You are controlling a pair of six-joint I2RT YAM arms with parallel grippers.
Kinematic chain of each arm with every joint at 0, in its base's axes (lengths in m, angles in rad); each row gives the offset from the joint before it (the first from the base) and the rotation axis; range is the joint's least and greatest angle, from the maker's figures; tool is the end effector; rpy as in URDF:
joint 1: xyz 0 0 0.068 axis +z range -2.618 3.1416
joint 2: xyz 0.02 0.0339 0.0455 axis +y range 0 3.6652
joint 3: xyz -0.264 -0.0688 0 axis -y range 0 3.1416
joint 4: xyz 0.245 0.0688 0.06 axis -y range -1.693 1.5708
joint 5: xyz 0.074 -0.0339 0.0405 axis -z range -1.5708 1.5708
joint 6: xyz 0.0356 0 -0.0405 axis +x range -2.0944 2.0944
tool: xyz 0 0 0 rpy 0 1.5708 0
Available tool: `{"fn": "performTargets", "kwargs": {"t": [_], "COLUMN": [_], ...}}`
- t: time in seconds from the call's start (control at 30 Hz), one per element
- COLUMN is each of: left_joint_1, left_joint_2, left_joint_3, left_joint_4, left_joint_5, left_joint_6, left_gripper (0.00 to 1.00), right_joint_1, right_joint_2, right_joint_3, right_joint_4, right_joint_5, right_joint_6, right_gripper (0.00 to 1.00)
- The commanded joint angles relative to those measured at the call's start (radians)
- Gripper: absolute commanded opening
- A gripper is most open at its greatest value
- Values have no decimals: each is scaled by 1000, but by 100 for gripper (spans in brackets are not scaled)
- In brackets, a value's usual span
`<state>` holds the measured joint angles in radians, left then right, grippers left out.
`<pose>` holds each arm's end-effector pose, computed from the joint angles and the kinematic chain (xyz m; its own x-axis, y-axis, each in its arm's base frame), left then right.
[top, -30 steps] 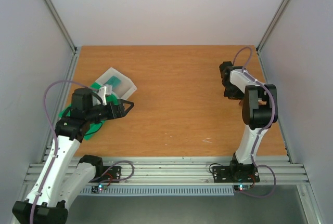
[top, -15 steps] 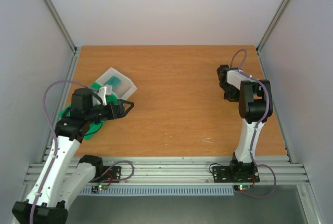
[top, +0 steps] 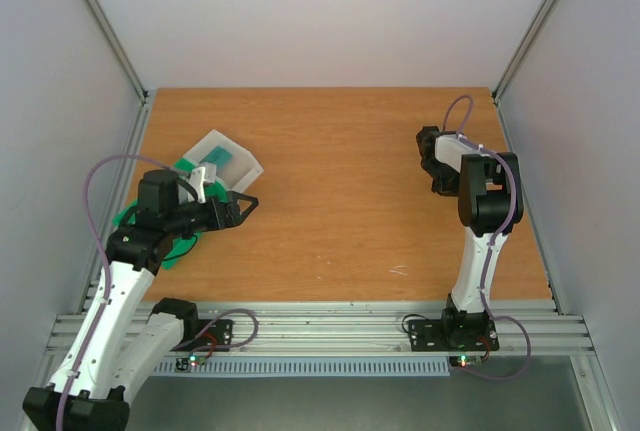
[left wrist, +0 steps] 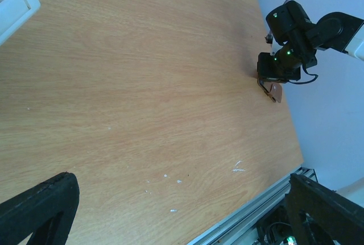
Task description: Take the credit cards out of the card holder
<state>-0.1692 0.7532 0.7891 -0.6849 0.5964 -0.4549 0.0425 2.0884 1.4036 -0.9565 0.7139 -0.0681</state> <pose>0.1470 -0.0454 0.3003 -0.7902 -0.2338 -0.5665 0.2596 0.7096 -0.6550 0.3719 -0.0075 0.1338 -0.9890 -0.0935 0.1147 -0.1458 0.7485 -0.6469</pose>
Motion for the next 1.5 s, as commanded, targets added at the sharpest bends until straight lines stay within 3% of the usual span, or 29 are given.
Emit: {"fn": "performTargets", "kwargs": {"t": [0.0,0.4,0.63,0.73,1.47], "left_joint_1": [-7,-17,-19,-19,-19], "left_joint_2": [-15,-27,-28,-29,-40], "left_joint_3": [0,0,0,0,-3], "left_joint_4": [27,25,25,25,23], "left_joint_5": [9,5,3,3,-26], "left_joint_6": [19,18,19,19,18], "left_gripper": [99,99,99,99,99], "right_joint_1": [-4,-5,-3,7,318], "right_joint_2": [3,28,24,7,-287], "right_joint_3": [10,-6,-4,-8,-60], "right_joint_4": [-14,-7,-12,-11,-52], "right_joint_5": [43,36,25,6,-296], "right_joint_6": [22,32,31,28,11], "right_gripper": [15,16,2,1,1]}}
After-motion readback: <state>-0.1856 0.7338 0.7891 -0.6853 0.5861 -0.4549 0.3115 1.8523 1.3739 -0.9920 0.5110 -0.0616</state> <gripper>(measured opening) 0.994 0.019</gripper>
